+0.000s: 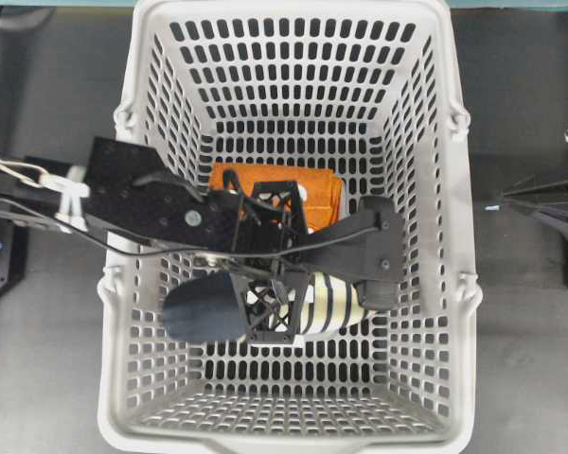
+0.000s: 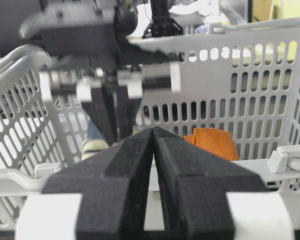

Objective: Pick up the slipper from the shopping basket with the left arm.

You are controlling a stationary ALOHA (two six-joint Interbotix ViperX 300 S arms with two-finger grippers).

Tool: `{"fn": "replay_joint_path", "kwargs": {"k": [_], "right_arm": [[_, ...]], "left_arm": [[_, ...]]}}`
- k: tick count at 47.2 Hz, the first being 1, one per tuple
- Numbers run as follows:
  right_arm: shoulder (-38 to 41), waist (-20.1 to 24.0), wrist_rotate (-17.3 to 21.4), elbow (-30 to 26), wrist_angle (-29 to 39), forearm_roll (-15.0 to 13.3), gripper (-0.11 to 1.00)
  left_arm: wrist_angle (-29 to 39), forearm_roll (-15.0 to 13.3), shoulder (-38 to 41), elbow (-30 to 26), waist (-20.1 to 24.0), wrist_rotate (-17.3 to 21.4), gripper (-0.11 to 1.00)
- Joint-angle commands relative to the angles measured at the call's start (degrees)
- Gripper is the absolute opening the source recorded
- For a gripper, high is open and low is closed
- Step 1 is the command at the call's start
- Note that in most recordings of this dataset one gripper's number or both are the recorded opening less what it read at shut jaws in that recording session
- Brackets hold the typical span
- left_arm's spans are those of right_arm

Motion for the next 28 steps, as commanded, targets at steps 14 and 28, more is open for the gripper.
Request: {"fn": "replay_joint_path", "kwargs": {"k": [14,28], "right_arm": [[-0.88,-0.35,0.0,-0.35,-0.26,0.18,0.0],[-1.49,-0.35,0.09,-0.35,-0.26,0.18,0.0]], "left_arm": [[16.7,0.18,-1.76,-19.07,-0.44,5.27,0.05],[22.59,0.18,0.79,-29.27,-0.44,10.99,0.05]]}}
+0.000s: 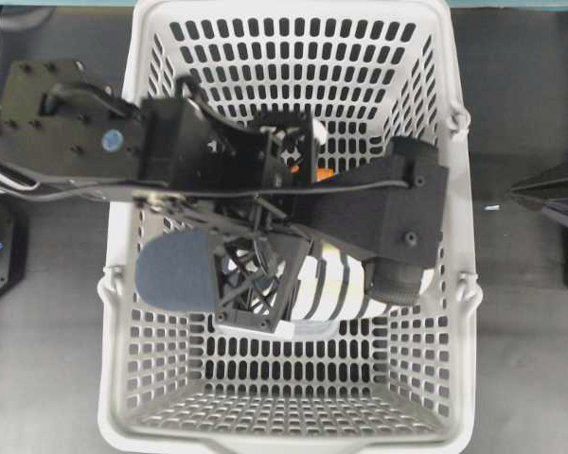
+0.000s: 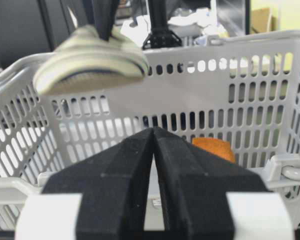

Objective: Pick up the slipper from the shopping basket with the left arm.

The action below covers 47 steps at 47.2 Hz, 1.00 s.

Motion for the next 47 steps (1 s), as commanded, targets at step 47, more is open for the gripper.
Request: {"fn": "replay_joint_path", "kwargs": {"k": [47], "right_arm": [[-0.62,-0.09,0.09,-0.53,-0.26,0.18,0.0]], "left_arm": [[1.05,0.26,1.05,-3.43,-0.18,1.05,0.05]]}}
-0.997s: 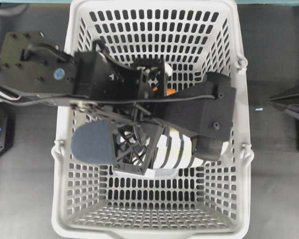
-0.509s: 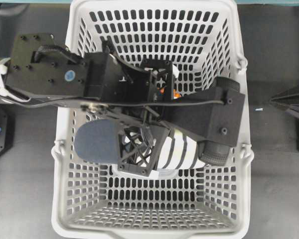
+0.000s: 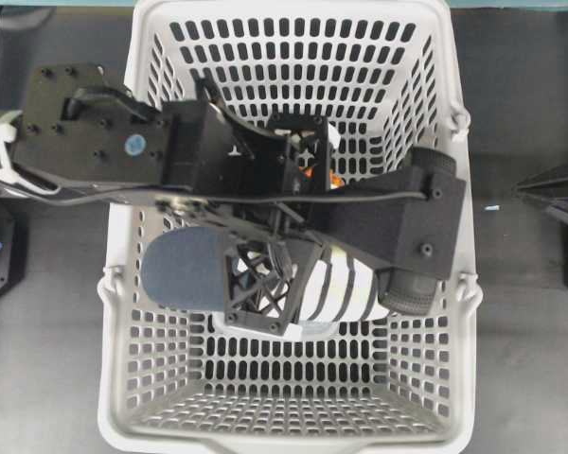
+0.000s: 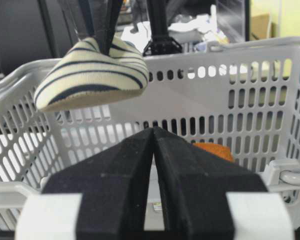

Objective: Pick up the slipper from the shopping basket with the left arm.

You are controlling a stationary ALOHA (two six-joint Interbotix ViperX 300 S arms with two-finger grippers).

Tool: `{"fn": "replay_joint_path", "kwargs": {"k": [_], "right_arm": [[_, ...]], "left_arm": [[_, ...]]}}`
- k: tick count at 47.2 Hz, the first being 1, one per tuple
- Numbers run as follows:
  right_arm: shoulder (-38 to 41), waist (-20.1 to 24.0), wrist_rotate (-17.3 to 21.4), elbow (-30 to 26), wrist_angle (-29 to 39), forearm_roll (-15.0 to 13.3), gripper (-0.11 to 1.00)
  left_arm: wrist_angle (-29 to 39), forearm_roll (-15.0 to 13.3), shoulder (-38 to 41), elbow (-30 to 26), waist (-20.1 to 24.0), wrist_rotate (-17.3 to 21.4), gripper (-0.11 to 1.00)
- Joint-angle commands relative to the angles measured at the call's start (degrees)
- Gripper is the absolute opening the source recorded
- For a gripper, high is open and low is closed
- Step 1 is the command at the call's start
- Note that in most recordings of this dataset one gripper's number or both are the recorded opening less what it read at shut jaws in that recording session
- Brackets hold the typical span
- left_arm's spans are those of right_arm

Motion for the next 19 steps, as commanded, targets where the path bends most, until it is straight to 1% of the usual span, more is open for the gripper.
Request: {"fn": "replay_joint_path", "kwargs": {"k": [1,19], "right_arm": [[0.26,-0.09,0.09,-0.53,-0.26,0.18,0.0],[-0.88,0.18,0.18,-0.79,-0.18,0.18,0.0]], "left_arm": [[-0.26,0.18,-1.05,-1.49,-0.09,0.09,0.05],[-0.26,0.18,-0.97,-1.32,0.44,-0.18,0.05]]}}
